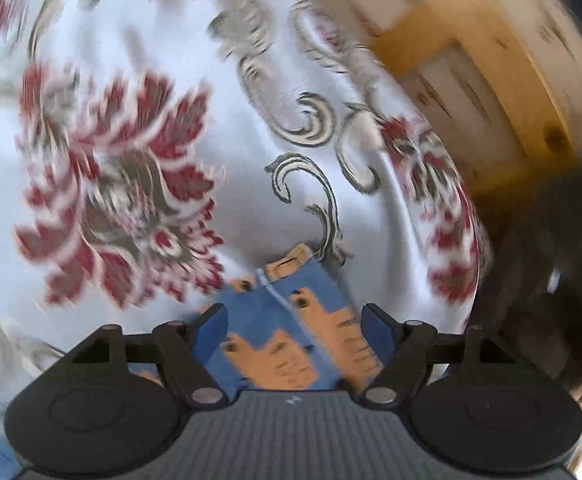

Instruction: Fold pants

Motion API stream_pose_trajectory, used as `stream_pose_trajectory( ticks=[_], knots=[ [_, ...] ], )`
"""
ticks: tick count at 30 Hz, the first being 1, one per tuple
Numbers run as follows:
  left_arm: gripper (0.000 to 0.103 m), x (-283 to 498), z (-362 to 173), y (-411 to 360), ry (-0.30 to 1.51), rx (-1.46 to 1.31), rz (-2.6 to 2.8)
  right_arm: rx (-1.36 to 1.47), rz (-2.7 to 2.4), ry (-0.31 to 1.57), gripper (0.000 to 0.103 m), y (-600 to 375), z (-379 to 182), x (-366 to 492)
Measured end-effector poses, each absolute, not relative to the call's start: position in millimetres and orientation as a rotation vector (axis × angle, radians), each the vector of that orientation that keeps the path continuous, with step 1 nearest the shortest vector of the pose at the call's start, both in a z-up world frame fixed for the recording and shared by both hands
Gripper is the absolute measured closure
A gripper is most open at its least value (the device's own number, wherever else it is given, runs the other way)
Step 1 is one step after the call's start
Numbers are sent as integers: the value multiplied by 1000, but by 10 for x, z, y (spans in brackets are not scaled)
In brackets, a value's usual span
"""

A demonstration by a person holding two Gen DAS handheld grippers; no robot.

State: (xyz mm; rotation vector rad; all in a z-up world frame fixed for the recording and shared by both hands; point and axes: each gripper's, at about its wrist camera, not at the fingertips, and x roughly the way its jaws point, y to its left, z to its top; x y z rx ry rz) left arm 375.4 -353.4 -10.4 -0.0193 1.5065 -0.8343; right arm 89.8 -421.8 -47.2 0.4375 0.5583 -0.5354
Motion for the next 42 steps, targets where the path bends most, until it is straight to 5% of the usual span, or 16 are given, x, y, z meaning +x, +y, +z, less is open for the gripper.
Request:
stream_pose_trajectory(
  ticks=[11,21,23,25,27,31,42],
  knots=[
    [24,3794,-107,-3793,1569,43,-754,-248,-270,677,94,-3336,-543,1142],
    [23,3545,-38,-4073,1551,134,-696,-426,-219,684,93,-3107,-595,1103],
    [33,3506,7,-4175,1532,185,-669,-423,-211,687,93,-3111,-604,1094],
    [57,3458,27,-4280,1514,249,-635,-417,-208,689,93,-3118,-607,1111],
    [60,3433,50,-4375,1508,274,-617,-414,-207,688,93,-3120,-605,1105],
    [87,3349,124,-4485,1490,279,-620,-414,-205,688,93,-3121,-599,1109],
    [95,3141,314,-3903,1425,177,-741,-409,-153,597,93,-3030,-397,869]
  ],
)
